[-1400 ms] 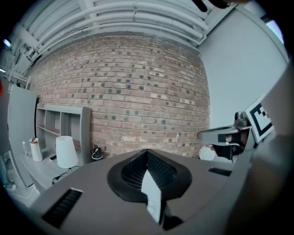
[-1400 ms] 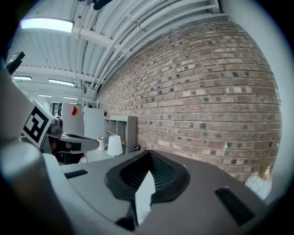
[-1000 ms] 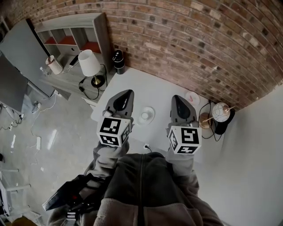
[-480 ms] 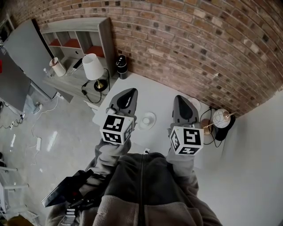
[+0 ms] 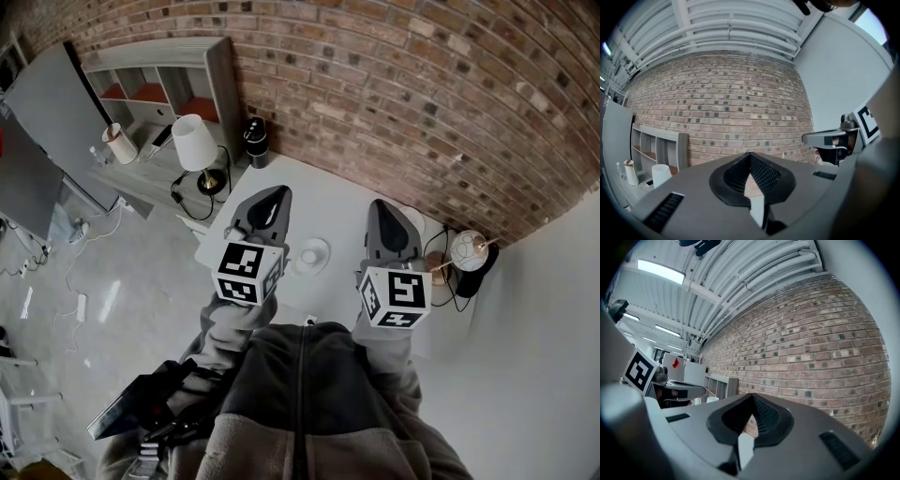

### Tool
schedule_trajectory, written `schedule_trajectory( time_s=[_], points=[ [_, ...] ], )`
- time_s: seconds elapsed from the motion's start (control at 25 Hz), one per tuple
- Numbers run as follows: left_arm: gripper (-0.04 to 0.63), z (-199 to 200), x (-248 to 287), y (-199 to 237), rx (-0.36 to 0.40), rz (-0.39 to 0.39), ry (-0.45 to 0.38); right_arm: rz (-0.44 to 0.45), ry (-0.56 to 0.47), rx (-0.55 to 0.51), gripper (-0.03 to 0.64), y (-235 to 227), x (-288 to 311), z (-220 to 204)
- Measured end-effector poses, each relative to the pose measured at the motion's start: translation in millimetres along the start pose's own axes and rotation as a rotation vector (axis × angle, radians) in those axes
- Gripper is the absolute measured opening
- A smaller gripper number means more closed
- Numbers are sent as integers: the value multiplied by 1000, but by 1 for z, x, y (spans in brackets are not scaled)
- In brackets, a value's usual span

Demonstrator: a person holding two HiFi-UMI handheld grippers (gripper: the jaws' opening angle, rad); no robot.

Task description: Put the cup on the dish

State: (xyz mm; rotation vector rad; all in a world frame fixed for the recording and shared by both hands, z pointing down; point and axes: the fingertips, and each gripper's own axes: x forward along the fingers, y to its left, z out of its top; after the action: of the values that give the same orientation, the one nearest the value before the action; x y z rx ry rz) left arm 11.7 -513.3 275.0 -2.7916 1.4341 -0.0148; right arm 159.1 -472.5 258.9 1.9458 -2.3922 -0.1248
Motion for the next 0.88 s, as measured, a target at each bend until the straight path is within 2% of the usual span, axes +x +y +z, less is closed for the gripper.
schedule_trajectory(
  time_s=[0.88],
  points=[
    [6,-9,-3,-10,7,-15,34,1,10,-2,2,4,-9,-6]
  ],
)
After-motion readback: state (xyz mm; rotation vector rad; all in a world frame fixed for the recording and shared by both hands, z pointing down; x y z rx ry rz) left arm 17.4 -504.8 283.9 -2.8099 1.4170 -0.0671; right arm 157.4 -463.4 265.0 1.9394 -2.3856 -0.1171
